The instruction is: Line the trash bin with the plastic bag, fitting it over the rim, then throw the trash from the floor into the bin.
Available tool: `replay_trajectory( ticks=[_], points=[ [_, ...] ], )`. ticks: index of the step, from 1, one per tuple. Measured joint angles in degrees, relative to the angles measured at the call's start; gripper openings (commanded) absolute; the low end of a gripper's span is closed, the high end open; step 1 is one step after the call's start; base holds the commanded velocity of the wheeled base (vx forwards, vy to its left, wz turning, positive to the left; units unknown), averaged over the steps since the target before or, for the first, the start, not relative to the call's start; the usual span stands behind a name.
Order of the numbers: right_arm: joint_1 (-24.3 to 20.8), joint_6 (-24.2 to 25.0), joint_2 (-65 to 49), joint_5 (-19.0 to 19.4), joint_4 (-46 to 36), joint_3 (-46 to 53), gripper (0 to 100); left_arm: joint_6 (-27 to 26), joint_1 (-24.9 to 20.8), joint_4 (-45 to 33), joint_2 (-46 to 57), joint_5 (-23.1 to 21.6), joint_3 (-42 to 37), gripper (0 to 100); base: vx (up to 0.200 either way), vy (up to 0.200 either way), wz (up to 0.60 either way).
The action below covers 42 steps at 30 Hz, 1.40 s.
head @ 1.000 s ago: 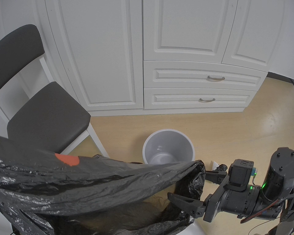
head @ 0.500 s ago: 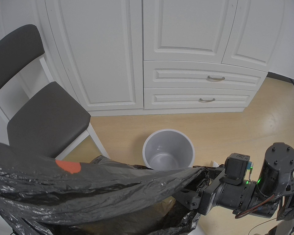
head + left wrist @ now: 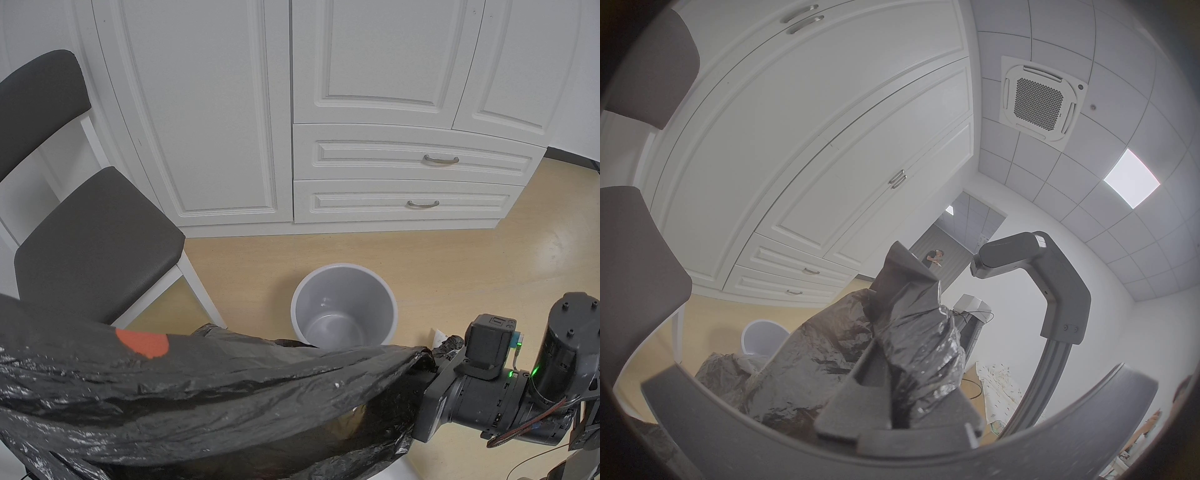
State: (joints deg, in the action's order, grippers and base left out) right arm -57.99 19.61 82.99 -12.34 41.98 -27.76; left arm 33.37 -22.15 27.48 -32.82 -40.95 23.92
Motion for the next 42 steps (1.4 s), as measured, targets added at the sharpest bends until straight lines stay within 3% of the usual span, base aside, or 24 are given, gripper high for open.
replay_trajectory(
  ticks=[7, 19, 29, 32, 39, 42],
  points=[
    [0.48, -0.43, -1.44, -0.06, -0.2, 0.17, 0, 0.05, 0.0, -0.17, -0.23, 0.0, -0.41, 0, 0.0, 0.0, 0.0],
    [5.95, -6.67, -10.12, -0.24, -0.93, -0.66, 0, 0.05, 0.0, -0.41, -6.42, 0.17, 0.13, 0, 0.0, 0.0, 0.0],
    [7.96, -9.39, -13.13, -2.16, -1.15, -1.26, 0, -2.22, -2.93, -6.41, -22.88, 1.27, 13.04, 0, 0.0, 0.0, 0.0],
    [8.74, -10.2, -13.62, -2.66, -1.16, -1.43, 0, -5.12, -4.89, -9.23, -28.28, 5.97, 16.7, 0, 0.0, 0.0, 0.0],
    [10.81, -11.59, -14.28, -3.16, -1.16, -1.78, 0, -12.08, -11.19, -11.2, -38.55, 26.31, 21.7, 0, 0.0, 0.0, 0.0],
    [12.4, -12.91, -14.38, -3.29, -1.16, -1.84, 0, -15.17, -14.03, -11.52, -42.34, 31.01, 23.63, 0, 0.0, 0.0, 0.0]
  ],
)
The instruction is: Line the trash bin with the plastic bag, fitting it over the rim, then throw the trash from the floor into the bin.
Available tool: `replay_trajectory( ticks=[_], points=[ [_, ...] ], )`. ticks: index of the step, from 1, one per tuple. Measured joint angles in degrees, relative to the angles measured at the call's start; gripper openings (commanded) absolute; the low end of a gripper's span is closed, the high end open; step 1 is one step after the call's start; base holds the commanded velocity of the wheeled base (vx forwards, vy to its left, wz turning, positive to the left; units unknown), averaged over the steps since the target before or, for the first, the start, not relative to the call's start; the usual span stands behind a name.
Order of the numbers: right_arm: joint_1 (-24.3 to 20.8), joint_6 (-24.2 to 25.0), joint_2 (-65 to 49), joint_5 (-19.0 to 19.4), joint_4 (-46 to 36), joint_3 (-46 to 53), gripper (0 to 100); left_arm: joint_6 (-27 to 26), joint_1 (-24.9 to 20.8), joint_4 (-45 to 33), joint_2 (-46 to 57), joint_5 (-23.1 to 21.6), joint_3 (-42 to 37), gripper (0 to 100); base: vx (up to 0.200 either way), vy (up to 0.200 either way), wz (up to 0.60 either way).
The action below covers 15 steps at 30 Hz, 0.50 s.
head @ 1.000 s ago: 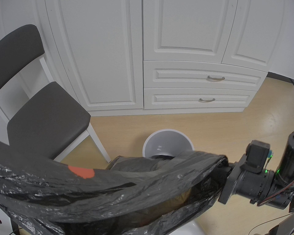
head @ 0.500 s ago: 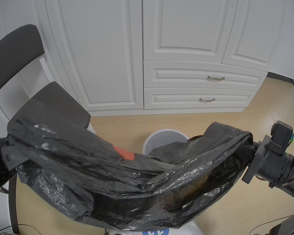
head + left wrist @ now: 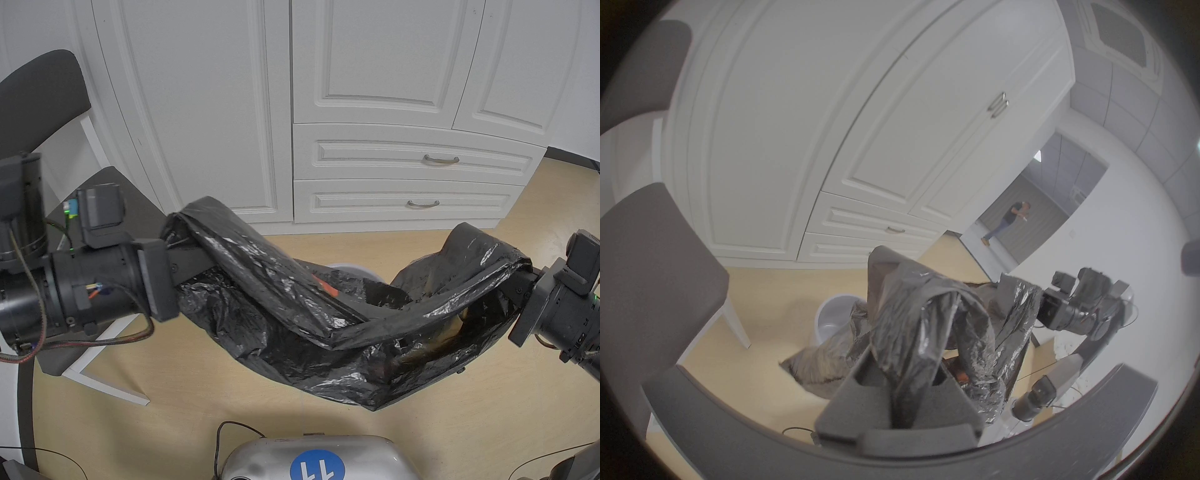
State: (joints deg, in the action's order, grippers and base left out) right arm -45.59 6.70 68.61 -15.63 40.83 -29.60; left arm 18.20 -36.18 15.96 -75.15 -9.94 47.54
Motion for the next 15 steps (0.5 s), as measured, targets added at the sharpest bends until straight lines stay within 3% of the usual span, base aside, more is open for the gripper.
replay_trajectory(
  ticks=[6, 15],
  points=[
    [5.52, -3.93, -0.43, -0.11, 0.0, 0.0, 0, -0.99, -3.39, 1.96, -5.63, 1.29, 2.56, 0, 0.0, 0.0, 0.0],
    [9.98, -5.58, -0.48, 0.33, -0.07, 0.59, 0, 2.44, -6.99, 17.96, -13.65, 6.79, 1.07, 0, 0.0, 0.0, 0.0]
  ],
)
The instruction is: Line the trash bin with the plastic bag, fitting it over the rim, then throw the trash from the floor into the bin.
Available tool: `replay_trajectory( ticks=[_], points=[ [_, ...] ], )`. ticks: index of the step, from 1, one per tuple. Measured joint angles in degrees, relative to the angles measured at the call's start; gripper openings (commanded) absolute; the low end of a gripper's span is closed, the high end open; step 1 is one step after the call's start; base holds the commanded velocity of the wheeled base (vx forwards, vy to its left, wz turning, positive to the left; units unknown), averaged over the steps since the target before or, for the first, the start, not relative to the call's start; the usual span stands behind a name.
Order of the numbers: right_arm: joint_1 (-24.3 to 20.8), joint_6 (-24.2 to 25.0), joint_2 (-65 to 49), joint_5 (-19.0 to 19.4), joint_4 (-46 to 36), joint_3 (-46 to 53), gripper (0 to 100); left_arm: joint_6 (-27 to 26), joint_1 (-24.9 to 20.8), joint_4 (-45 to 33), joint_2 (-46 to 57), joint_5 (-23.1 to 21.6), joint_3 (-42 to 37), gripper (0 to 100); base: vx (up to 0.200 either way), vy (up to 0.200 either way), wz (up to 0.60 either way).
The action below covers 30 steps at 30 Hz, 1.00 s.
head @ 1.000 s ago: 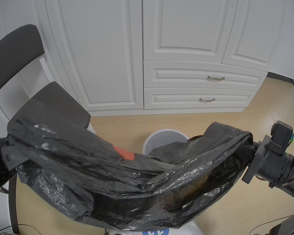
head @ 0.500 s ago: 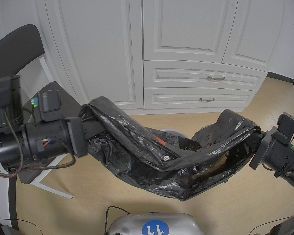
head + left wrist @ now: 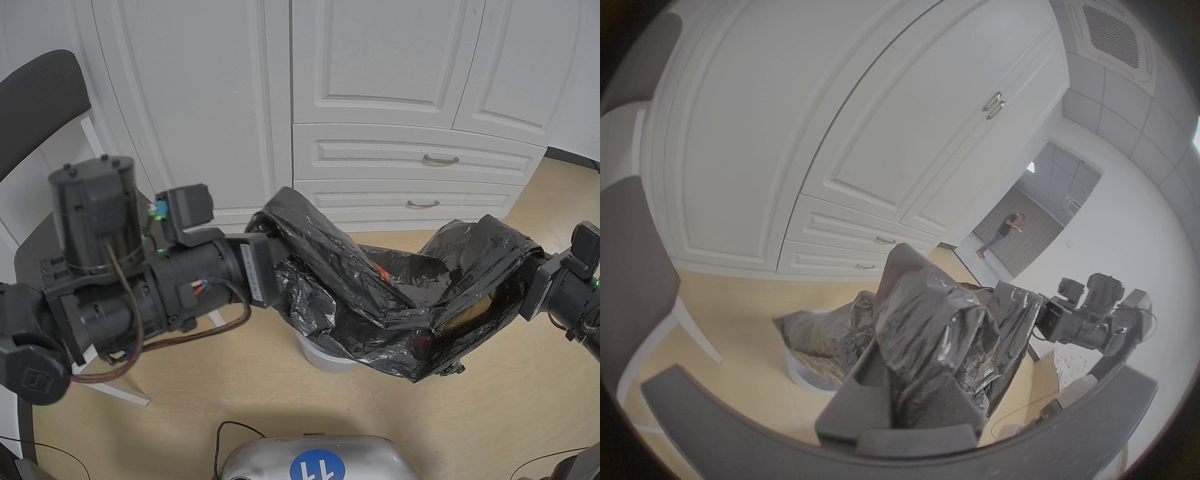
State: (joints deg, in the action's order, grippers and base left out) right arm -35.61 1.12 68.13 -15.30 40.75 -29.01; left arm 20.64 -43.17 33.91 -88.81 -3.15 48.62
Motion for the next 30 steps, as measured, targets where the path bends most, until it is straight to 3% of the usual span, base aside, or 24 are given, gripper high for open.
replay_trajectory(
  ticks=[12, 23, 30],
  points=[
    [5.18, -0.22, 1.95, 2.28, -0.24, 0.29, 0, 4.35, -3.49, 9.02, -11.54, 2.68, -3.02, 0, 0.0, 0.0, 0.0],
    [5.73, 0.54, 9.12, 3.32, 0.71, 0.71, 0, 8.81, -2.52, 10.92, -17.86, 2.83, -4.6, 0, 0.0, 0.0, 0.0],
    [5.07, 0.54, 15.04, 5.16, 4.19, -0.41, 0, 9.96, -0.63, 26.73, -24.59, 3.9, -6.29, 0, 0.0, 0.0, 0.0]
  ],
)
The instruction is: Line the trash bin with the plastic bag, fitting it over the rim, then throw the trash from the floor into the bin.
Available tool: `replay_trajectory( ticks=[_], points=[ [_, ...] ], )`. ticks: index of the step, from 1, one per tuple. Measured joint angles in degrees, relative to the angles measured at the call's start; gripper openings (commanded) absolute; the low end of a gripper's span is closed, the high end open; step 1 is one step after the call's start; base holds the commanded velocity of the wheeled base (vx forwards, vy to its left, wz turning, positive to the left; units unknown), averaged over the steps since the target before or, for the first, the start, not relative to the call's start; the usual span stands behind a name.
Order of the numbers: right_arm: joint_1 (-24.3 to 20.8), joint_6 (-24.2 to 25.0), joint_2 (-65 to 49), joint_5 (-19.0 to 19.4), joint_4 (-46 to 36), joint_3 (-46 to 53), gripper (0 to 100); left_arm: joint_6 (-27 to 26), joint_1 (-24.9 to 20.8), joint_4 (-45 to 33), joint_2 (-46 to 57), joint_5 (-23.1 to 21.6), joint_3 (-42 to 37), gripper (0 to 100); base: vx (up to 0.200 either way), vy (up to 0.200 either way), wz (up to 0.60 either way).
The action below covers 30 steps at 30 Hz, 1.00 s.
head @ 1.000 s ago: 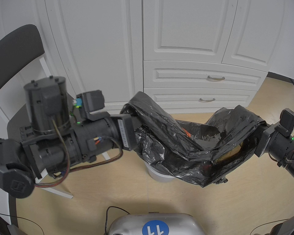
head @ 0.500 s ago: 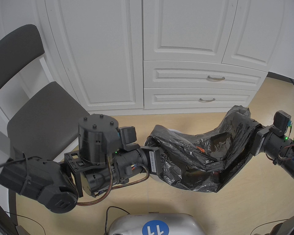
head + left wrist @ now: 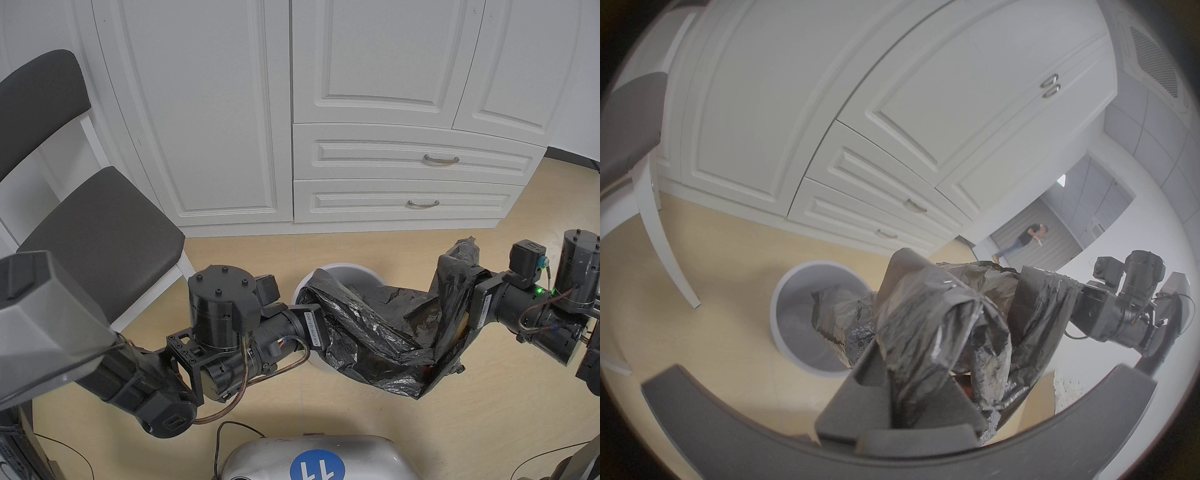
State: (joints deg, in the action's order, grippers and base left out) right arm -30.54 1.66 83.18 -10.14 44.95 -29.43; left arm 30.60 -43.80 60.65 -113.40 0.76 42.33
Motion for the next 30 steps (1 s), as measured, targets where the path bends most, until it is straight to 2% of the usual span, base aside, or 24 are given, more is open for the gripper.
replay_trajectory(
  ticks=[5, 9, 14, 24, 30],
  points=[
    [-0.63, -0.22, 6.42, 2.46, 4.56, -3.84, 0, 0.62, 1.68, 12.68, -6.17, 0.24, -0.4, 0, 0.0, 0.0, 0.0],
    [-1.33, -0.33, 11.4, 3.55, 6.21, -8.98, 0, 0.96, 3.36, 17.87, -9.59, 0.15, -0.4, 0, 0.0, 0.0, 0.0],
    [-2.6, -0.27, 15.17, 4.1, 7.03, -12.57, 0, 1.39, 5.28, 19.14, -9.95, -0.13, -1.17, 0, 0.0, 0.0, 0.0],
    [-4.61, -0.32, 14.51, 4.23, 7.08, -12.26, 0, 3.23, 6.53, 19.16, -0.46, -3.71, -7.27, 0, 0.0, 0.0, 0.0],
    [-4.92, -0.38, 16.04, 4.23, 7.3, -12.3, 0, 5.34, 5.85, 19.77, -2.82, -4.45, -9.08, 0, 0.0, 0.0, 0.0]
  ],
)
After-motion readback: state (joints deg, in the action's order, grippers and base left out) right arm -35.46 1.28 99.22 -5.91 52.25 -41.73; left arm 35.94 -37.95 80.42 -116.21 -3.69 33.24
